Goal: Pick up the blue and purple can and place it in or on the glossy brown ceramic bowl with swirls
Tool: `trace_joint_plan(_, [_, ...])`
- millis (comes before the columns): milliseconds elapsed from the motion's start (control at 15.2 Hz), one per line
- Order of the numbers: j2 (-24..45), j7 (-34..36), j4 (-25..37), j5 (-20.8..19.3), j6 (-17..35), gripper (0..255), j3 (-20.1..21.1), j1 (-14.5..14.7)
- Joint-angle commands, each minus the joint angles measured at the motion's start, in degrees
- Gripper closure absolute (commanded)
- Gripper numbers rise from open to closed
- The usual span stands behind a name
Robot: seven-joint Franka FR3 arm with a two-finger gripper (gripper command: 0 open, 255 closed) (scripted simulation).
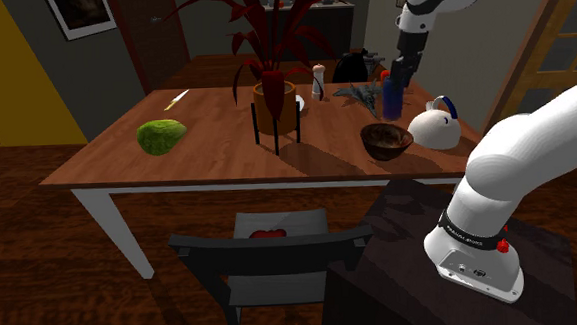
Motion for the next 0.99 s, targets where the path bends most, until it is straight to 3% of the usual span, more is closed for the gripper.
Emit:
trace_joint_plan(0, [0.25,-0.07,-1.21,-0.23,1.53,255,-0.4,-0.09])
trace_joint_plan(660, [2.63,-0.19,-7.21,-1.16,9.9,255,-2.44,-0.23])
trace_joint_plan(924, [2.68,-0.19,-7.29,-1.17,10.03,255,-2.48,-0.23])
